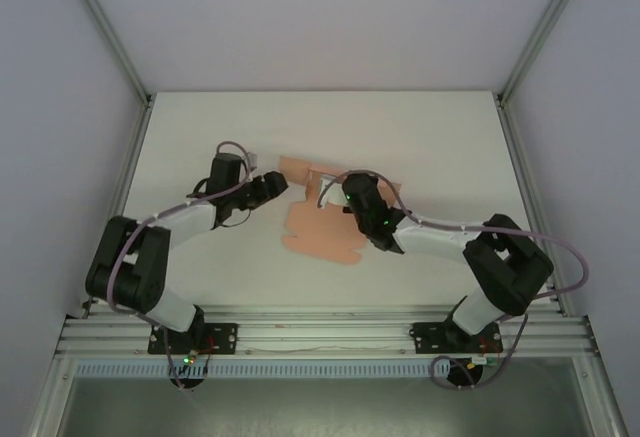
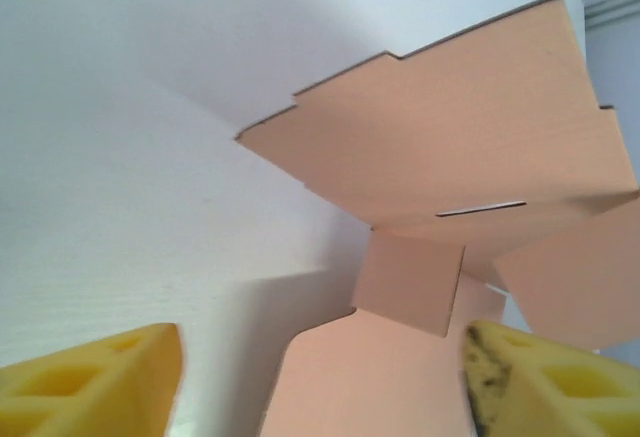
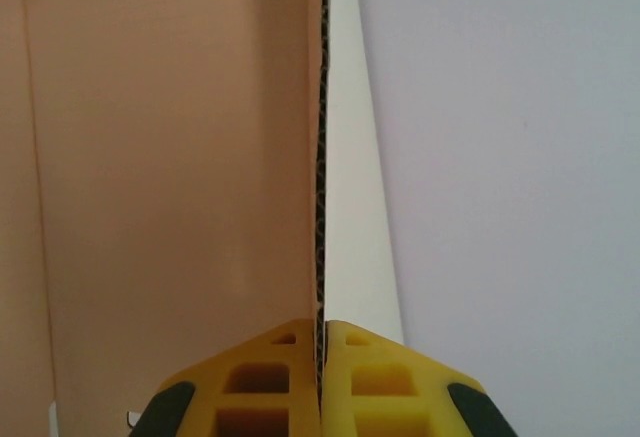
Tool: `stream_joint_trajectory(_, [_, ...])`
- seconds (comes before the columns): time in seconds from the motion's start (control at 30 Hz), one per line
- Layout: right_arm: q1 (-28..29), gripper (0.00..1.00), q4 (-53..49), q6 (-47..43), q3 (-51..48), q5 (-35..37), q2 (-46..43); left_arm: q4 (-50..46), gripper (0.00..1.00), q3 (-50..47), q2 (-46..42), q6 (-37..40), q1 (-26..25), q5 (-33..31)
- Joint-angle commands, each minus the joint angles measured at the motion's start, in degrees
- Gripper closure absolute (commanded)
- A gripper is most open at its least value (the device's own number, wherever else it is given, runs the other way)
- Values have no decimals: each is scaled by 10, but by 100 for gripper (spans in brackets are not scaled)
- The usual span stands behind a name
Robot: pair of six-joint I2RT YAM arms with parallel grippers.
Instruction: Assemble paper box
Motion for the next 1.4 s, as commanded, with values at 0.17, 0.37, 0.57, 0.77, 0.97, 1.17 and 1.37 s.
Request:
stream_joint_trajectory(0.17, [-19, 100, 2, -37, 9, -85, -21, -178, 0, 130, -15, 335, 25, 13])
stream_joint_trajectory(0.37, [-23, 100, 13, -48, 13, -90, -10, -301, 0, 247, 55, 537, 29, 59])
stream_joint_trajectory(0.57, [-29, 100, -14, -35, 20, -112, -21, -450, 2, 350, 121, 686, 29, 109])
stream_joint_trajectory(0.77, [-31, 100, -25, -24, 27, -119, -18, -514, 8, 435, 190, 738, 29, 131])
stream_joint_trajectory(0.97, [-39, 100, -14, -9, 38, -133, -6, -582, 26, 490, 249, 777, 29, 153])
stream_joint_trajectory(1.17, [-40, 100, 1, -10, 41, -130, 2, -543, 65, 476, 255, 713, 26, 99])
stream_joint_trajectory(1.37, [-40, 100, 11, -2, 28, -123, -6, -423, 99, 415, 209, 570, 20, -39])
